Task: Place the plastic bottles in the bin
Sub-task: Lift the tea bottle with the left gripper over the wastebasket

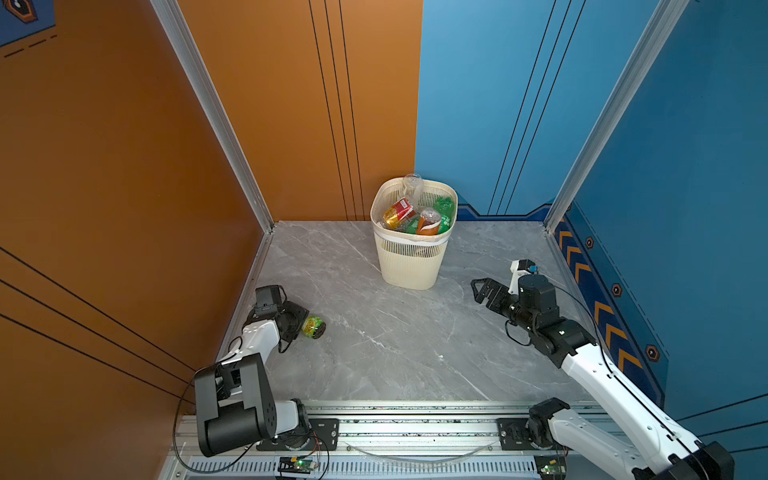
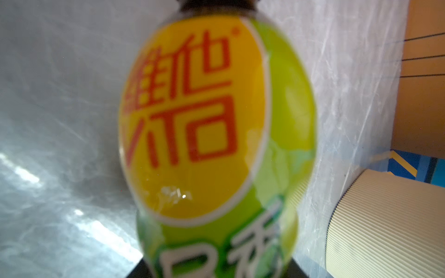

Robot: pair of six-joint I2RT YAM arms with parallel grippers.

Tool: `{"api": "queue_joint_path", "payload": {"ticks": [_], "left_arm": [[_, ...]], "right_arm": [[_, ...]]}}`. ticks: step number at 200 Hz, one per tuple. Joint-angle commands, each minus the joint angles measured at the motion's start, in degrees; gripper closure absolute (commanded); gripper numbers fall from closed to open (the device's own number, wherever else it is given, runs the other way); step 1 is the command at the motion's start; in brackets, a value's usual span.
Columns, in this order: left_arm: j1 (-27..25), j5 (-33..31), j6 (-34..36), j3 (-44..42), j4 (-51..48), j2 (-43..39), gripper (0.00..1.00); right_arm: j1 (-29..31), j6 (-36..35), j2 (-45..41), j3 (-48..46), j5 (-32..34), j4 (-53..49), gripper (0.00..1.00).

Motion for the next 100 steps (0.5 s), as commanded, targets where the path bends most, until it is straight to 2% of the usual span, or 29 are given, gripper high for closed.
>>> {"api": "queue_joint_path", "payload": {"ticks": [1,48,100], "left_arm": [[-2.71,0.69,2.2,4.87,-3.12,-4.52,0.53],[-14.34,-3.73,10.99,21.08,-10.3,-8.89,0.54],[-25.85,-4.72,24.6,46.52,-17.16,-1.1,0.55]], "right_arm": [[-0.08,-0.11,-1.33,-0.14,0.81,-0.43,0.0],[-0.01,0.29,-2.06,-0.47,0.84,-0.51,0.0],[0.06,0.42,-2.98,-0.14,0.95,-1.42,0.0]]}}
